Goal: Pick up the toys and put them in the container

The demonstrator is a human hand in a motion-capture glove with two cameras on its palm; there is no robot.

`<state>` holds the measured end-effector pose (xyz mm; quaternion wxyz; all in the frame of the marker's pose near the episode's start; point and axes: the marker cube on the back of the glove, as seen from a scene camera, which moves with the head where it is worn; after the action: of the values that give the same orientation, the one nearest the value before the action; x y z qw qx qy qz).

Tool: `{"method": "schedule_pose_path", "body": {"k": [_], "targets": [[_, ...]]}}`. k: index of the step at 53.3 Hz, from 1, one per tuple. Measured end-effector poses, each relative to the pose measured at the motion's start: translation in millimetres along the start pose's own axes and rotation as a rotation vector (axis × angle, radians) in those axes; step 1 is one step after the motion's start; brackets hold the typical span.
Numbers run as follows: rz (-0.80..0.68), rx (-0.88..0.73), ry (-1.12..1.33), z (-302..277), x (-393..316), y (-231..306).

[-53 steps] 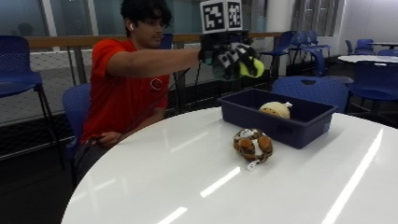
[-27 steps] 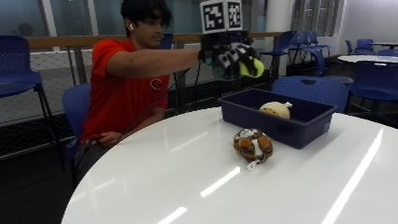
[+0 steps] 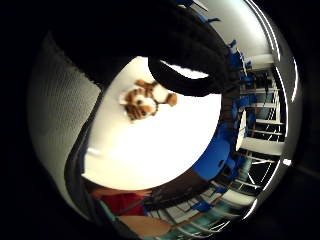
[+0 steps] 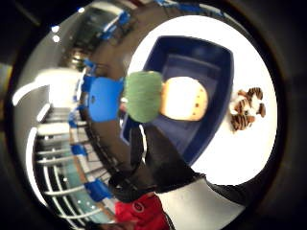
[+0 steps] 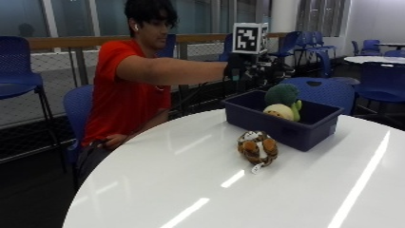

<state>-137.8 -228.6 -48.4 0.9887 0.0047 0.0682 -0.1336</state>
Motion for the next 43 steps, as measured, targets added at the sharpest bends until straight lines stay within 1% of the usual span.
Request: {"method": "schedule_pose_path", "body": {"k": [4,12,20,24,32,43], "targets": [[0.017,-0.015,0.003,19.3,32.0,6.8],[0.08,-0.045,-0.107,45.5,87.7,34.2],[0.159,-0.054,-0.071,80.1,155.2,66.5],[0.2,-0.066,-0.074,92.8,178.2,77.2],[0.236,-0.074,-0.09,105.7,197.9,81.4],[0.188,-0.071,-0.075,111.3,169.1,61.9]]}}
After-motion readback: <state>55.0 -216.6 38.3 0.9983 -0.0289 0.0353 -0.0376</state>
